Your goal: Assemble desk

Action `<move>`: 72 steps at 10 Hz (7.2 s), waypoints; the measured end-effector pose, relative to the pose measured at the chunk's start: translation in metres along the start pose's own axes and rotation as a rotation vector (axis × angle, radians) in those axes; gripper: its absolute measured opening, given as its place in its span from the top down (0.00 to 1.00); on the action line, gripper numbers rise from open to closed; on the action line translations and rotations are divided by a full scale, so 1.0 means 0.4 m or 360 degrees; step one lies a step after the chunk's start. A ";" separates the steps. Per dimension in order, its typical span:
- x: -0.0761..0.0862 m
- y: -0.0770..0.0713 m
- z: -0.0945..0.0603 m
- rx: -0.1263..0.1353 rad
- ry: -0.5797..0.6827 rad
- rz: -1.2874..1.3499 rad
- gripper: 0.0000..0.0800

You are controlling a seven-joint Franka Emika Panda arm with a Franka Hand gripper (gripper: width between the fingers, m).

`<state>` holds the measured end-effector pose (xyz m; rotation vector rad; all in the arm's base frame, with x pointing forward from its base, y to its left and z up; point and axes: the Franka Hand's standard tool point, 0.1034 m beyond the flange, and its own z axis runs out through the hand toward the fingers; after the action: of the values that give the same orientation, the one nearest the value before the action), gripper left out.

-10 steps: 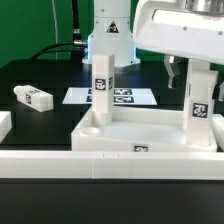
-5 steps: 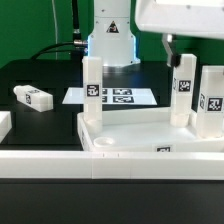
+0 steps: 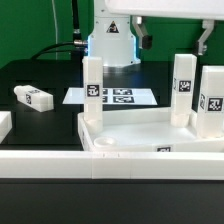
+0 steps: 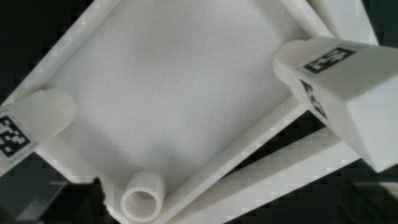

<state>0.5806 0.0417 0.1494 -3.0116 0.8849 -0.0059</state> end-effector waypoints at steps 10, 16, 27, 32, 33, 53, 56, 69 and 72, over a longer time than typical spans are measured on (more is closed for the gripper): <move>0.023 0.239 0.043 -0.0010 0.0024 -0.0493 0.19; 0.014 0.335 0.031 -0.0021 0.0026 -0.1183 0.19; -0.025 0.497 0.085 -0.0119 0.0034 -0.2360 0.19; -0.045 0.584 0.122 -0.0176 0.0066 -0.2319 0.19; -0.053 0.632 0.142 -0.0185 0.0040 -0.2286 0.19; -0.071 0.623 0.295 -0.0390 -0.0558 -0.2062 0.19; -0.083 0.605 0.313 -0.0497 -0.0737 -0.2031 0.19; -0.058 0.716 0.303 -0.0752 -0.0991 -0.1785 0.19; -0.061 0.743 0.322 -0.0891 -0.1286 -0.1702 0.19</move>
Offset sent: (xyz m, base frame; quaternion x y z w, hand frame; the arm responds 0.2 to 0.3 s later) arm -0.0469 -0.0608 -0.0087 -0.0267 0.0171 -0.2329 0.9720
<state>0.3999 -0.1946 0.0193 -2.9626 -0.8934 1.4687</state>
